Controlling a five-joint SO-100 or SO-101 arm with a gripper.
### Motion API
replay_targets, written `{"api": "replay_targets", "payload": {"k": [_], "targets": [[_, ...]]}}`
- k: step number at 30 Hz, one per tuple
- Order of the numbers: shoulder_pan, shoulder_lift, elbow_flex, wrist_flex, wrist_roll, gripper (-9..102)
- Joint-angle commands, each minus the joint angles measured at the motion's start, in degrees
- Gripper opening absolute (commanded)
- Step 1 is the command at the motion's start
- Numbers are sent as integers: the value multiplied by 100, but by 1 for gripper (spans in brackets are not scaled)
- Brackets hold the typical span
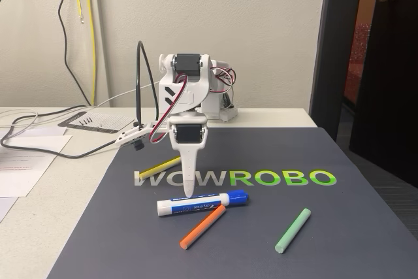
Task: Pick up the blue marker.
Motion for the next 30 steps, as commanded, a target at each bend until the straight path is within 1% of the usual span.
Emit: {"api": "replay_targets", "payload": {"k": [1,6,9,14,19,30], "targets": [[-88,404,-193,-97,-9,27],[-132,413,-193,-545,-9,27],[-167,387,-193,-949,-62,27],[-193,176,-193,-1573,-237,24],[-105,18,-193,-1635,-448,24],[97,-9,-193,-1406,-1134,24]]}}
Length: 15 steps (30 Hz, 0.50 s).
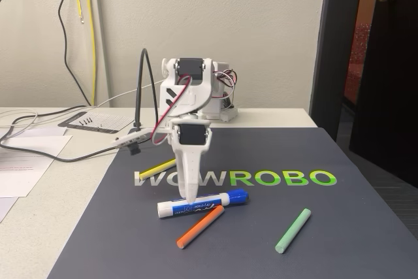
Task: Pick up the blue marker.
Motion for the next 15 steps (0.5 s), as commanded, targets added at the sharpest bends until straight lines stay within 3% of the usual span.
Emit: {"api": "replay_targets", "payload": {"k": [1,15], "targets": [[79,132,-202,53,-229,24],[246,-26,-202,-229,-1266,21]]}}
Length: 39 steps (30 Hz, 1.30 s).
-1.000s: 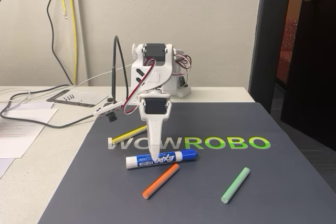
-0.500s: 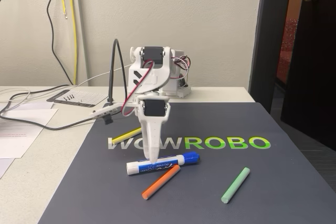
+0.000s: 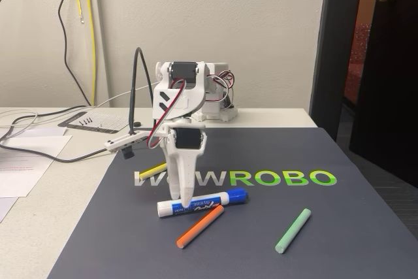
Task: Pick up the blue marker.
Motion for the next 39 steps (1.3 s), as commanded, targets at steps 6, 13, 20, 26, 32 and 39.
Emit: {"api": "replay_targets", "payload": {"k": [6,13,20,26,32,39], "targets": [[105,26,-202,-26,-580,20],[88,18,-202,70,-729,11],[35,18,-202,141,-826,3],[26,18,-202,149,-826,0],[26,26,-202,105,-703,7],[88,-26,-202,-343,-694,24]]}}
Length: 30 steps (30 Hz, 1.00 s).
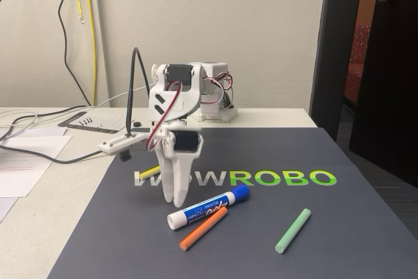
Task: Pick up the blue marker.
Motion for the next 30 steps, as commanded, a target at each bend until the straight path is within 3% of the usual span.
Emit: {"api": "replay_targets", "payload": {"k": [1,22,30], "targets": [[26,114,-123,-229,-9,24],[-132,-132,-123,-782,-1362,23],[-141,-35,-123,-264,-1327,16]]}}
